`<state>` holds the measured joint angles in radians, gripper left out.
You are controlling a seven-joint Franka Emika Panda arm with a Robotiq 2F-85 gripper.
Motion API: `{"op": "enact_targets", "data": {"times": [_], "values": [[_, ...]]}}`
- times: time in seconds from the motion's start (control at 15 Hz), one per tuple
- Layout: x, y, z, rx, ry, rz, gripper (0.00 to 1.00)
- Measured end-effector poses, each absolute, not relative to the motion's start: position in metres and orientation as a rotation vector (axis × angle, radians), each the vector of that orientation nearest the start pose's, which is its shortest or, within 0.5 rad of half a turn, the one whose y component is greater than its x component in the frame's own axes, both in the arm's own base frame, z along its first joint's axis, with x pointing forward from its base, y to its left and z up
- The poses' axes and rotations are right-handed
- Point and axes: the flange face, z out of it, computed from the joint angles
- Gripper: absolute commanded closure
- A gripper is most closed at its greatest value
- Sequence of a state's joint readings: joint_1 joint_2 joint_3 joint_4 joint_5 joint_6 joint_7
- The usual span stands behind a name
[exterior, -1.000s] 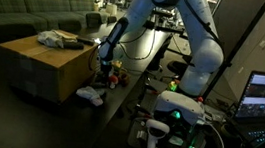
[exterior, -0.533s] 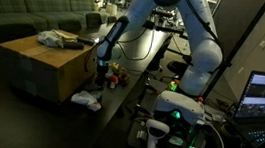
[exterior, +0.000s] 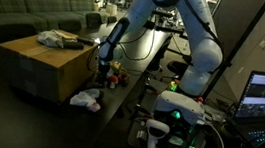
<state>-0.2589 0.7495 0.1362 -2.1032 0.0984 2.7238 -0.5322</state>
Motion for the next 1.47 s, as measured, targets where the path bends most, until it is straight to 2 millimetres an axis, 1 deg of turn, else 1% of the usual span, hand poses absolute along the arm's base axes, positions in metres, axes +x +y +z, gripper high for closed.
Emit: {"op": "enact_targets", "data": {"times": [0.13,0.2,0.27,0.4,0.47,0.8,1.07,1.2,1.33,1.47], "values": [[0.536,-0.071,0.047,-2.982,-0.402,0.104,0.68],[0.535,-0.073,0.046,-2.996,-0.397,0.101,0.20],[0.536,-0.074,0.045,-3.008,-0.395,0.097,0.16],[0.536,-0.072,0.044,-3.022,-0.397,0.091,0.04],[0.537,-0.070,0.045,-3.026,-0.399,0.088,0.00],[0.542,-0.055,0.051,-3.041,-0.420,0.038,0.00],[0.547,-0.041,0.070,-3.060,-0.403,-0.040,0.00],[0.547,-0.029,0.084,-3.066,-0.395,-0.072,0.00],[0.545,-0.012,0.094,-3.068,-0.397,-0.088,0.00],[0.540,0.008,0.099,-3.067,-0.402,-0.094,0.00]]}}
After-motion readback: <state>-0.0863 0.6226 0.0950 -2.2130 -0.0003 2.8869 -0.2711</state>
